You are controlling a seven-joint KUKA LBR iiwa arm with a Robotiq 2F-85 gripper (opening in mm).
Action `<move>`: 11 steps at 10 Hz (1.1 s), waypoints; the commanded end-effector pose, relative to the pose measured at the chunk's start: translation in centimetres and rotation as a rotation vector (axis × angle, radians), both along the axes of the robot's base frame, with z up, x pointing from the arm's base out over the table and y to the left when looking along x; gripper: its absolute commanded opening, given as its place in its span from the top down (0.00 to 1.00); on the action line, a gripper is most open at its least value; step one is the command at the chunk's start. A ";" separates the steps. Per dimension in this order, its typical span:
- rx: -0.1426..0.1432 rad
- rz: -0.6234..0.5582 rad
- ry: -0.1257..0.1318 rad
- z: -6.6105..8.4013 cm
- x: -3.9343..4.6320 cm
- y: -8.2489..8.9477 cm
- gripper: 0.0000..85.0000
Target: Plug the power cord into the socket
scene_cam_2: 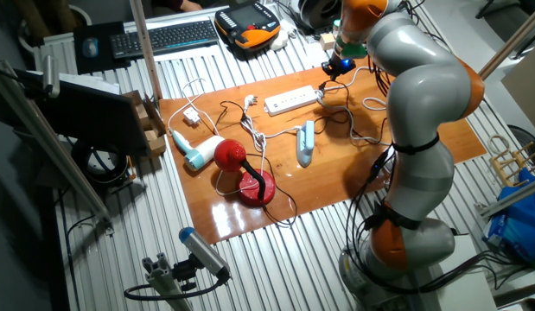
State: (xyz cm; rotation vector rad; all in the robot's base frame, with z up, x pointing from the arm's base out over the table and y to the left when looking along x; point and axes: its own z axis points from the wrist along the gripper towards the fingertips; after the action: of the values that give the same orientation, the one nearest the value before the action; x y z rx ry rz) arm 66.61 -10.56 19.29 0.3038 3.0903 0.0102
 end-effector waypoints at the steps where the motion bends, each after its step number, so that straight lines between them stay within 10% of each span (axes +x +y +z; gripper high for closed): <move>1: -0.006 -0.014 0.010 0.0 -0.01 -0.1 1.00; 7: -0.037 -0.080 0.006 0.0 -0.01 -0.1 1.00; 11: -0.034 -0.059 -0.066 -0.5 1.03 -0.7 1.00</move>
State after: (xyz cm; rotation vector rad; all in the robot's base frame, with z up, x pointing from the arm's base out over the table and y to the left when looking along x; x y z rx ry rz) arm 67.69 -11.24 18.82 0.3840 3.0118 -0.0329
